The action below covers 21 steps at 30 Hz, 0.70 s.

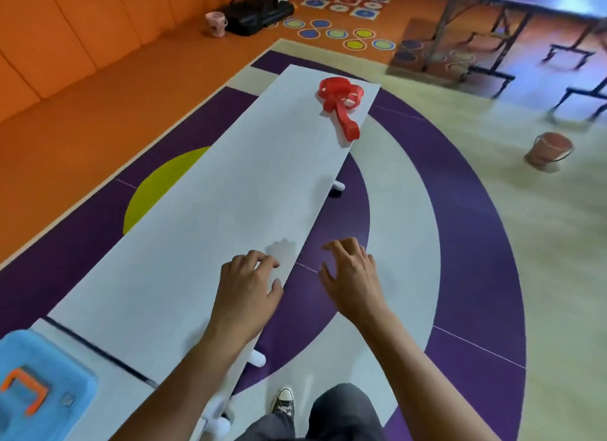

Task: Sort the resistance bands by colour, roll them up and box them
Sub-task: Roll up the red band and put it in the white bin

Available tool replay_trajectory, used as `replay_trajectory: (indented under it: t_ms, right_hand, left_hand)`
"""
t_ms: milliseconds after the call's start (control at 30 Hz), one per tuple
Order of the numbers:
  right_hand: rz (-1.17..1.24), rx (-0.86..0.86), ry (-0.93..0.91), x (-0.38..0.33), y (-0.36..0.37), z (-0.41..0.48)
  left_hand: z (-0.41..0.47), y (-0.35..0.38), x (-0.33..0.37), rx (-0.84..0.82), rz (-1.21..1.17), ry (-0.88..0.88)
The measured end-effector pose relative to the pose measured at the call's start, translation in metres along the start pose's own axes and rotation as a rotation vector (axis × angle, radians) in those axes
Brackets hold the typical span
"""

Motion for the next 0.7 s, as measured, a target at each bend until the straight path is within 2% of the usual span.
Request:
replay_trajectory:
  t_ms: [167, 467, 700]
  right_hand:
    - [0.012, 0.002, 0.043, 0.061, -0.024, 0.085]
    - [0.040, -0.006, -0.008, 0.163, -0.077, 0.249]
    - [0.038, -0.120, -0.006, 0.216, -0.080, 0.347]
  left_hand:
    - [0.090, 0.030, 0.040, -0.023, 0.005, 0.051]
    - [0.252, 0.088, 0.115, -0.049, -0.029, -0.056]
    - [0.332, 0.122, 0.136, -0.094, -0.037, -0.145]
Point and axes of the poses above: each hand's wrist, its own z-axis towards the middle knuckle, its own y-axis out of the palm, x = y × z, the point moved 7 cm from there along z, towards the middle knuckle, and after that the axes turned 2 degrees about z, right-handed, at the moved point
